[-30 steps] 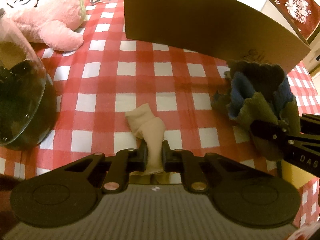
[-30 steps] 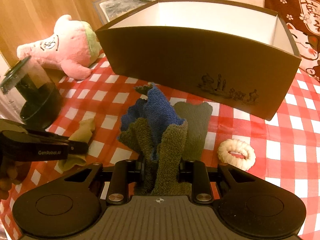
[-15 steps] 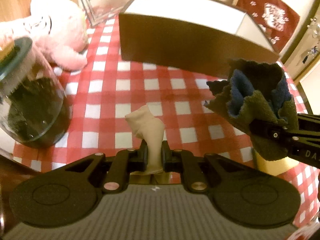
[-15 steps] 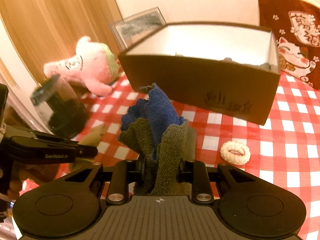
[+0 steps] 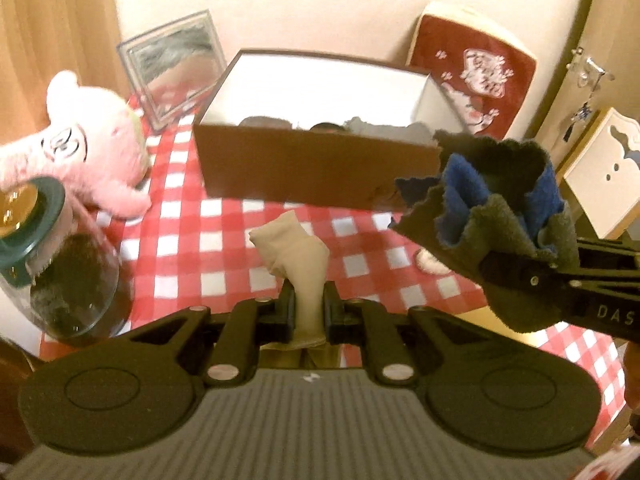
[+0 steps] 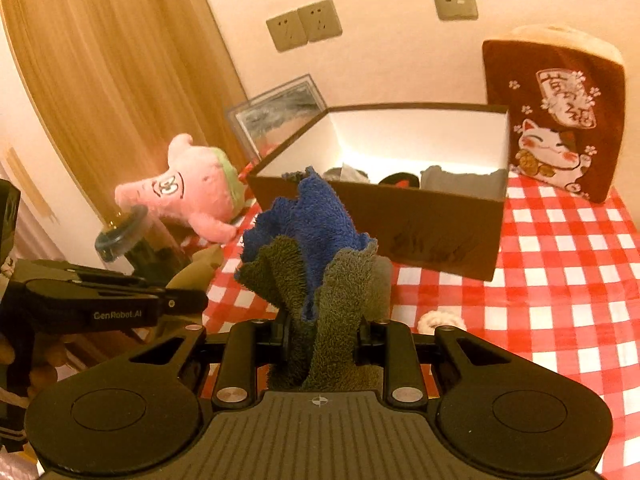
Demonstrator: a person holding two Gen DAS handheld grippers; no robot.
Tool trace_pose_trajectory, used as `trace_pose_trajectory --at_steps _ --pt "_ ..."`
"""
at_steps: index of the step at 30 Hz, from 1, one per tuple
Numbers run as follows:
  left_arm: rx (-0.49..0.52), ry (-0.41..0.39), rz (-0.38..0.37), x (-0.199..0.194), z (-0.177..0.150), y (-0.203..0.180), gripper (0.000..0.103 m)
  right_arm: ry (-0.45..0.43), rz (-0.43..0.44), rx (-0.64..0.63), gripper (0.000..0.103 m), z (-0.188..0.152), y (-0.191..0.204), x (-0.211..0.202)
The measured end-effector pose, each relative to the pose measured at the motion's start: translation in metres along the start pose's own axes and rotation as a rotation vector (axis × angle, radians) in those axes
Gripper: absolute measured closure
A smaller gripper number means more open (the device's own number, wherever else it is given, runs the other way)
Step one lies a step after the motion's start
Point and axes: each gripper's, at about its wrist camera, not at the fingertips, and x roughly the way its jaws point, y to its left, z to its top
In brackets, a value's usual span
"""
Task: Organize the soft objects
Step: 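Lift the beige sock with the left gripper while the right carries the cloths toward the box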
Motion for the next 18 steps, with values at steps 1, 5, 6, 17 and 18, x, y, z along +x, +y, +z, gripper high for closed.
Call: trace_pose_trajectory --at_steps 1,5,6,17,18 --pt "0.004 -0.008 -0.003 -0.002 0.003 -0.002 0.091 -0.005 0.0 0.002 0.077 0.001 0.0 -0.003" --pt "0.028 -0.044 -0.015 -0.01 0.014 -0.013 0.091 -0.034 -0.005 0.004 0.077 0.01 -0.004 -0.014" --pt "0.034 -0.052 -0.018 -0.012 0.018 -0.016 0.091 -0.042 -0.005 0.004 0.077 0.013 -0.005 -0.016" --pt "0.103 -0.131 -0.04 -0.011 0.068 -0.038 0.091 -0.126 -0.017 0.007 0.077 0.053 -0.018 -0.027" --pt "0.11 -0.136 -0.041 -0.009 0.072 -0.039 0.091 -0.131 -0.019 0.009 0.077 0.058 -0.02 -0.026"
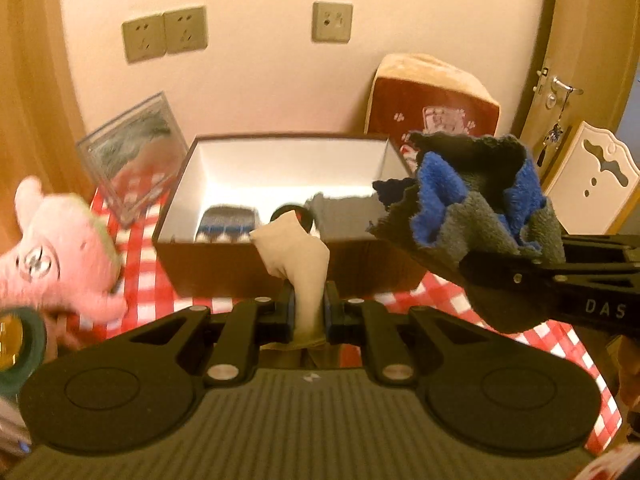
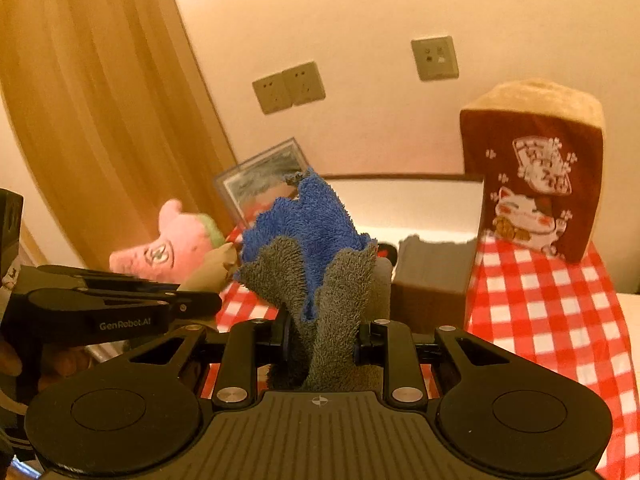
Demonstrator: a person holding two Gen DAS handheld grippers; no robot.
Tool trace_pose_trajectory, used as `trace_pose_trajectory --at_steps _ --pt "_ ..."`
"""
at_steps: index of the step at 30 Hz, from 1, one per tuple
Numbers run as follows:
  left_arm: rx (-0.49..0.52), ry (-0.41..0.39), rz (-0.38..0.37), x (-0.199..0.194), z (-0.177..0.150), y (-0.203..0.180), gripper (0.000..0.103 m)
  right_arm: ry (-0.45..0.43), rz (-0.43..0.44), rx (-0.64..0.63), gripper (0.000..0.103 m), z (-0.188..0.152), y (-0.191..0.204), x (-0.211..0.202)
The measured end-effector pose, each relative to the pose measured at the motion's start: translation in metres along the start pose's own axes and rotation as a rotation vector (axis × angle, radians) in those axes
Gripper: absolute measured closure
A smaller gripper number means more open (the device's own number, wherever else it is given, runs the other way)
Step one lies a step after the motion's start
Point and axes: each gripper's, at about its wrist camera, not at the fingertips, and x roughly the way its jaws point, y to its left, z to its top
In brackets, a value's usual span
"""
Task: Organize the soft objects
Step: 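Lift the beige sock with the left gripper while the right carries the cloths toward the box, then lower the sock and cloths into the box with both grippers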
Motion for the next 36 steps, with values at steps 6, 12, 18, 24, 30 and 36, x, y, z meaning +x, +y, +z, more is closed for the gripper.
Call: trace_pose_trajectory --at_steps 6,12,18,24,30,36 --pt "0.033 -0.019 -0.005 0.021 0.033 -0.001 0.091 -0.023 -0.016 0.002 0.077 0.029 -0.014 0.016" --pt "0.039 -0.007 0.004 0.053 0.06 0.006 0.091 -0.039 -0.054 -0.029 0.077 0.056 -0.027 0.04" --pt "0.034 0.021 0.008 0.088 0.078 0.016 0.091 -0.033 -0.082 -0.043 0.077 0.071 -0.042 0.069" --pt "0.042 0.066 0.03 0.13 0.091 0.023 0.091 0.009 -0.095 -0.032 0.077 0.079 -0.059 0.105" --pt "0.034 0.11 0.017 0.171 0.105 0.031 0.09 0.072 -0.132 -0.038 0.077 0.086 -0.077 0.149" --pt "0.061 0.139 0.022 0.205 0.119 0.033 0.09 0.121 -0.165 -0.056 0.077 0.091 -0.091 0.186"
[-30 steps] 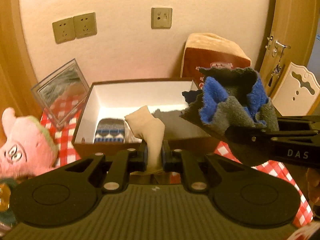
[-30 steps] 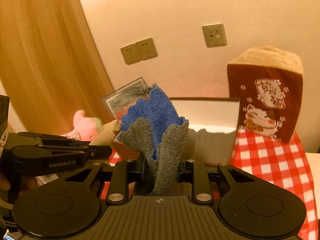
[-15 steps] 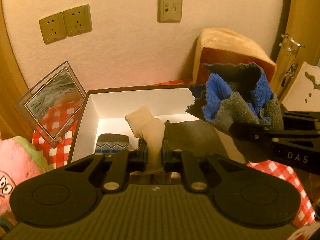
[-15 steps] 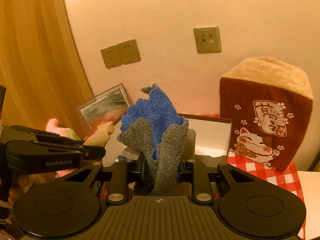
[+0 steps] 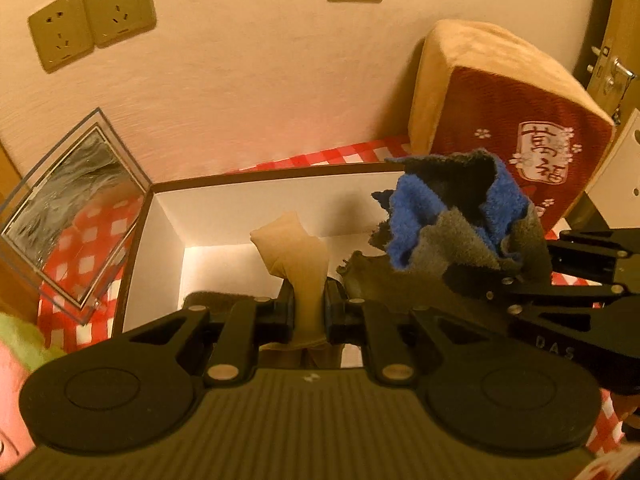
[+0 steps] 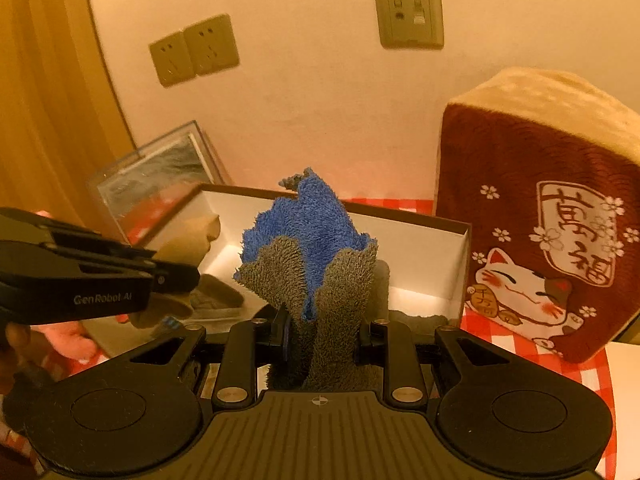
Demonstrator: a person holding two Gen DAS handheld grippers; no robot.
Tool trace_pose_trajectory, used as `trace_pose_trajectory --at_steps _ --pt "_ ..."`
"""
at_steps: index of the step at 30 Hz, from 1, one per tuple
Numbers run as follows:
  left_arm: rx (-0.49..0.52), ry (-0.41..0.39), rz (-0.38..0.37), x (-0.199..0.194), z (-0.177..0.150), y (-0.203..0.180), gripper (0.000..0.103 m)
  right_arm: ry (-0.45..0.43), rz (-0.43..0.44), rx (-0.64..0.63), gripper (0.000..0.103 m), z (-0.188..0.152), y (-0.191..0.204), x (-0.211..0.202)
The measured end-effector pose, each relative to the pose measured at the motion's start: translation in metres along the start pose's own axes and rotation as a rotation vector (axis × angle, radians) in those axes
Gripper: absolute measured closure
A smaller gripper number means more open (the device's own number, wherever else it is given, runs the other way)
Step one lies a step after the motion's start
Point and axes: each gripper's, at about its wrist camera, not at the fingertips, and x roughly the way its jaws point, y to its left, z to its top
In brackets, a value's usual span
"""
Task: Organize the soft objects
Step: 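Lower the sock and cloths into the box with both grippers, then open both grippers to release the sock and cloths in the box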
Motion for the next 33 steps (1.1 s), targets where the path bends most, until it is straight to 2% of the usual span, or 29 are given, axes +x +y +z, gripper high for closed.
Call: trace_pose_trajectory --at_steps 9,12,15,22,24,26,28,29,33 --pt "0.006 0.044 0.006 0.037 0.01 0.008 0.089 0.03 -0.031 0.011 0.077 0.011 -0.014 0.032" --pt "0.005 0.04 0.004 0.044 0.011 0.009 0.081 0.038 -0.037 0.011 0.076 0.013 -0.017 0.039" --pt "-0.005 0.046 0.006 0.048 0.013 0.011 0.062 0.044 -0.038 0.014 0.076 0.014 -0.017 0.044" --pt "-0.013 0.053 0.032 0.049 0.013 0.019 0.061 0.055 -0.033 0.014 0.076 0.012 -0.017 0.047" --pt "-0.02 0.055 0.029 0.048 0.012 0.022 0.061 0.047 -0.032 0.009 0.071 0.012 -0.016 0.046" --pt "-0.021 0.057 0.035 0.045 0.01 0.023 0.061 0.041 -0.029 0.006 0.051 0.013 -0.015 0.045" --pt "-0.016 0.051 0.042 0.041 0.008 0.024 0.061 0.017 -0.037 0.009 0.039 0.013 -0.013 0.042" --pt "-0.016 0.049 0.045 0.04 0.007 0.024 0.061 0.005 -0.036 0.009 0.036 0.013 -0.013 0.04" --pt "-0.017 0.043 0.05 0.03 0.003 0.025 0.06 -0.009 -0.033 -0.008 0.033 0.014 -0.008 0.032"
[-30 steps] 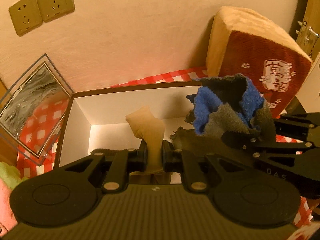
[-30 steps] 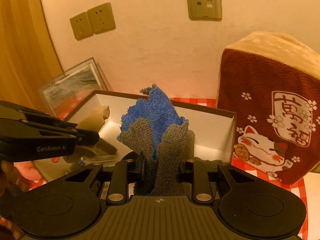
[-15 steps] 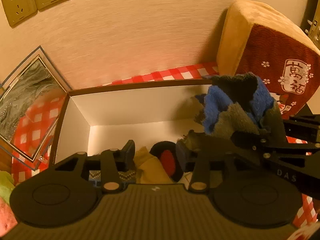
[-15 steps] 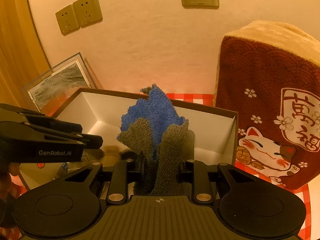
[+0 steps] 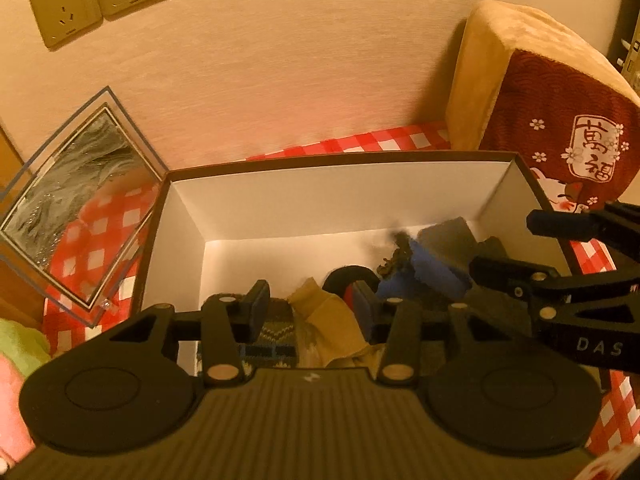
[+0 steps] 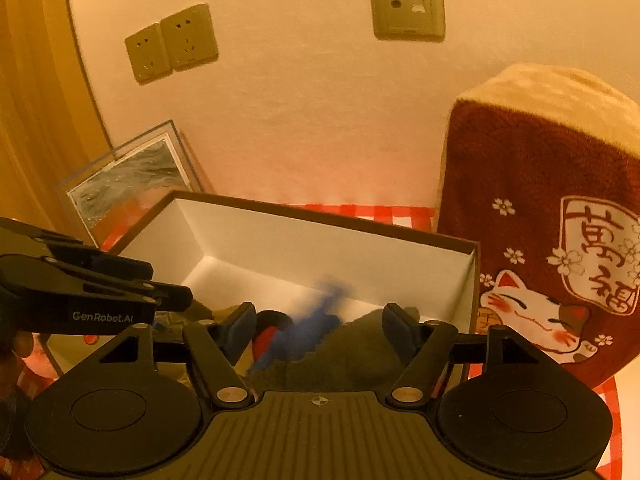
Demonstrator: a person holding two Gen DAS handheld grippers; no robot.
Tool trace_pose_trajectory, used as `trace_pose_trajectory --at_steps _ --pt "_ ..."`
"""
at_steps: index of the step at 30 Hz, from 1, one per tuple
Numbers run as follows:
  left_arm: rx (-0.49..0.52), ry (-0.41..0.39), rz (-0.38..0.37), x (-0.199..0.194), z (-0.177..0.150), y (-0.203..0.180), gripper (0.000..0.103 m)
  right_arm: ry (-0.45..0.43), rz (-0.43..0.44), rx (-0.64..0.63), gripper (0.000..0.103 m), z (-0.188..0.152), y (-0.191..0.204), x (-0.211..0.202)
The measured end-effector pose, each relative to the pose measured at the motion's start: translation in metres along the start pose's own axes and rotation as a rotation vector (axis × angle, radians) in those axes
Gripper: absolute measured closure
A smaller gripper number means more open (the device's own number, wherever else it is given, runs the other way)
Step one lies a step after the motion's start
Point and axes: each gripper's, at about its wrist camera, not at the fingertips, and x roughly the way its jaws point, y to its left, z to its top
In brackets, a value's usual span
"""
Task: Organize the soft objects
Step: 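Open both grippers to release the sock and cloths in the box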
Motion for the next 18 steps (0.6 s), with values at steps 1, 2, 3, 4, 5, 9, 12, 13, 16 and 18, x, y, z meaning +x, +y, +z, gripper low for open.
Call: trace_pose_trajectory --at_steps 1,2,3,4,5,9,12,13,16,18 --pt "-0.003 -0.002 0.001 -0.003 -0.001 0.0 0.059 -0.002 -0.002 -0.004 0.032 0.0 0.001 -0.002" --pt "-0.005 -0.003 -0.001 -0.006 -0.003 0.0 0.059 -0.005 -0.001 -0.006 0.032 0.0 0.002 -0.004" --pt "-0.01 -0.003 -0.005 -0.009 -0.004 0.001 0.059 -0.007 0.001 -0.006 0.032 -0.001 0.003 -0.007" --pt "-0.014 -0.002 -0.008 -0.012 -0.005 0.002 0.059 -0.008 0.004 -0.004 0.032 -0.001 0.004 -0.009" --pt "-0.018 -0.002 -0.008 -0.015 -0.007 0.002 0.059 -0.009 0.005 -0.004 0.032 -0.002 0.006 -0.011" --pt "-0.025 -0.01 0.002 -0.03 -0.015 0.001 0.054 -0.013 0.005 -0.001 0.031 -0.006 0.011 -0.023" --pt "-0.033 -0.021 0.006 -0.045 -0.023 -0.002 0.052 -0.022 0.012 0.005 0.031 -0.01 0.014 -0.035" --pt "-0.037 -0.021 0.008 -0.05 -0.026 -0.003 0.052 -0.025 0.016 0.009 0.031 -0.012 0.015 -0.04" --pt "-0.054 -0.03 0.0 -0.065 -0.036 -0.005 0.051 -0.032 0.024 0.026 0.031 -0.016 0.018 -0.055" --pt "-0.064 -0.026 -0.001 -0.075 -0.045 -0.007 0.05 -0.032 0.028 0.035 0.031 -0.019 0.019 -0.065"
